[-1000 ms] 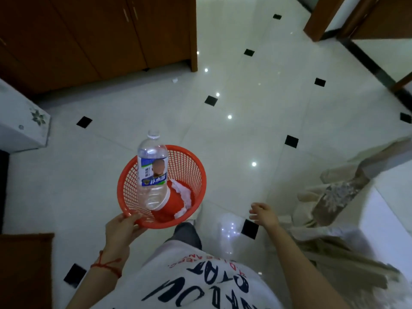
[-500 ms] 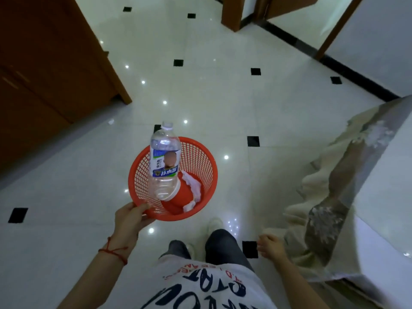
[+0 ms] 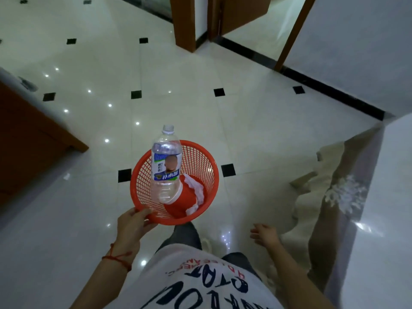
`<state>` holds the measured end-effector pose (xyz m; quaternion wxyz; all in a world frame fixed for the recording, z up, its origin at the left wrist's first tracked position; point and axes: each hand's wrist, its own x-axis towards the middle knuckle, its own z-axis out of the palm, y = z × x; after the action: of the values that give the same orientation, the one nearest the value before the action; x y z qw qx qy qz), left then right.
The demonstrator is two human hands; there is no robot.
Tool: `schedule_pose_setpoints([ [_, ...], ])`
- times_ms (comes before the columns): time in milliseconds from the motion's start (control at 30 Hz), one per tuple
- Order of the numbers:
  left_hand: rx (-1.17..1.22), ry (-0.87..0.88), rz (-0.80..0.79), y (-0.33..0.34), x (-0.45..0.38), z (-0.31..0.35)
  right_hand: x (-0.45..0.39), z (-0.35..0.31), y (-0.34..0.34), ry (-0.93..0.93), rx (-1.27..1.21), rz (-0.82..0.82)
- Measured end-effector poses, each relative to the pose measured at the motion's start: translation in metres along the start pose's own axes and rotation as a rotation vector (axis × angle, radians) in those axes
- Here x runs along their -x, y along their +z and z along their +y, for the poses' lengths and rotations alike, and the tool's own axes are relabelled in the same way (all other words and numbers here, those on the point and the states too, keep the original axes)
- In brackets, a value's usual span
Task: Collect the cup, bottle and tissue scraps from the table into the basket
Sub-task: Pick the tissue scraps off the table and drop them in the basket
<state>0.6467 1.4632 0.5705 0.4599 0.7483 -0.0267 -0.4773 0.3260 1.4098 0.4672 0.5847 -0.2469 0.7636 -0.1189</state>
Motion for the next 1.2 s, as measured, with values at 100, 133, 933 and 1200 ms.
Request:
schedule_pose_setpoints([
  [100, -0.012, -0.013, -0.003, 0.03, -0.031, 0.028, -0.027, -0.06, -0.001, -0.036, -0.035, -0.011],
  [133, -0.019, -0.02, -0.006, 0.041, -0.043, 0.037, -0.037, -0.079, -0.002, -0.046, -0.037, -0.01],
  [933, -0.259, 0.02, -0.289, 0.462, -0.262, 0.319, -0.242, -0.326, -0.117, 0.275, -0.273, 0.192],
  [1200, -0.27, 0.027, -0.291, 0.615, -0.284, 0.369, -0.329, -0.456, -0.211, 0.195, -0.401, 0.201],
])
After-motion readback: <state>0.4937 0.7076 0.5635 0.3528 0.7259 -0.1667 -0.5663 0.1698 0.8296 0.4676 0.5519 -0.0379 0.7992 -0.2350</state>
